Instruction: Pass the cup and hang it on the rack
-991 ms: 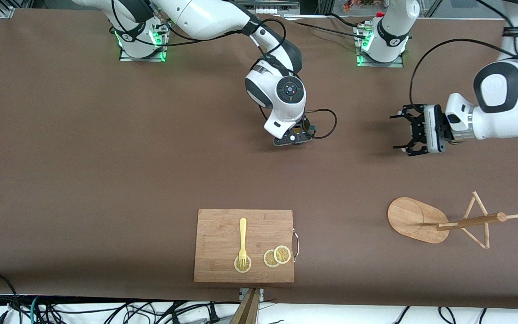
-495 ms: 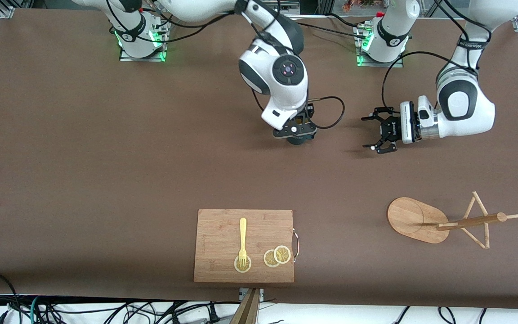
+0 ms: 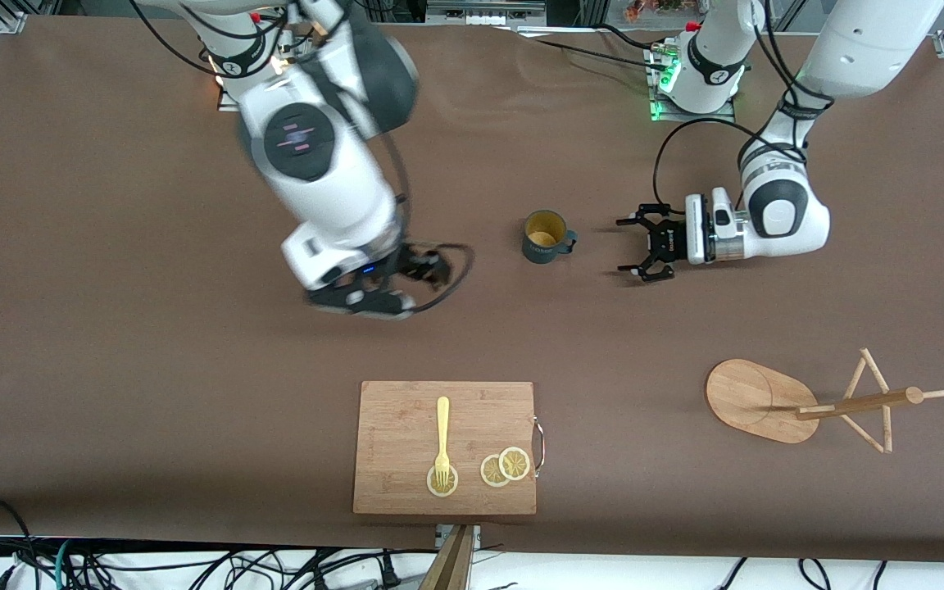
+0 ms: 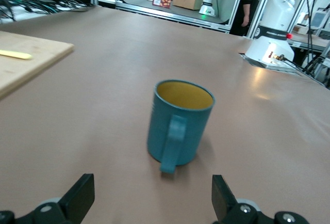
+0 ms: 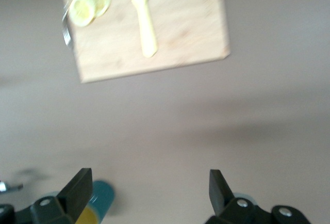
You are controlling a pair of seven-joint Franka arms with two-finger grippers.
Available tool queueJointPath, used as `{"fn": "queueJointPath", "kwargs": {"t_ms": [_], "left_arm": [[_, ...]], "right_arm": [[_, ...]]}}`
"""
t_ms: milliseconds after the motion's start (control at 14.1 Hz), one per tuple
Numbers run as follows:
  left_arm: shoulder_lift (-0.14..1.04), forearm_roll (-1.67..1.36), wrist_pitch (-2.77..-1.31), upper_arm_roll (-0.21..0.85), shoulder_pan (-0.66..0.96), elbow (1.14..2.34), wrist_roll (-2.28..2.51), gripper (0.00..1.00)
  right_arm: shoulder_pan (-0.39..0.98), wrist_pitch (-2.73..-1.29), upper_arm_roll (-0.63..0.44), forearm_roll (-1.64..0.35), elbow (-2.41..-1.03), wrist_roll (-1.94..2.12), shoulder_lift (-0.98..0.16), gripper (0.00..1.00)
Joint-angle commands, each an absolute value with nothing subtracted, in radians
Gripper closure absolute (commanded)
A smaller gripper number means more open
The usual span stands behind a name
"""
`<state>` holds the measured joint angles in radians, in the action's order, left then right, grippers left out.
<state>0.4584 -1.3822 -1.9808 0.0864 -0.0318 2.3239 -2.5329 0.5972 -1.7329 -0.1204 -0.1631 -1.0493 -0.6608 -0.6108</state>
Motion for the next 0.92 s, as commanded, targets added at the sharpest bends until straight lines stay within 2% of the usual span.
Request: {"fn": "queueJointPath", "kwargs": {"t_ms": [0, 212, 425, 637, 849], "left_arm": [[0.495, -1.445, -1.988, 0.084, -0.002, 2.322, -2.625, 0.0], [0.552, -1.566, -1.991, 0.084, 0.063, 2.33, -2.723, 0.0], [0.575, -1.647, -1.994, 0.084, 0.107, 2.33, -2.756, 0.0], [0.597, -1.675, -1.994, 0.084, 0.133, 2.332, -2.764, 0.0], [0.615, -1.716, -1.991, 0.086, 0.146, 2.345, -2.812, 0.0]], "right_arm": [[0.494, -1.62, -0.147, -0.192, -1.106, -0.522, -0.506, 0.0], [0.463, -1.568, -0.237, -0.187, -1.184, -0.364, -0.407, 0.0], [0.459, -1.566, -0.316, -0.176, -1.329, -0.209, -0.281, 0.0], [0.365, -1.569, -0.289, -0.118, -1.481, -0.12, -0.132, 0.0], [0.232, -1.572, -0.168, -0.06, -1.58, -0.091, -0.033, 0.0]]}}
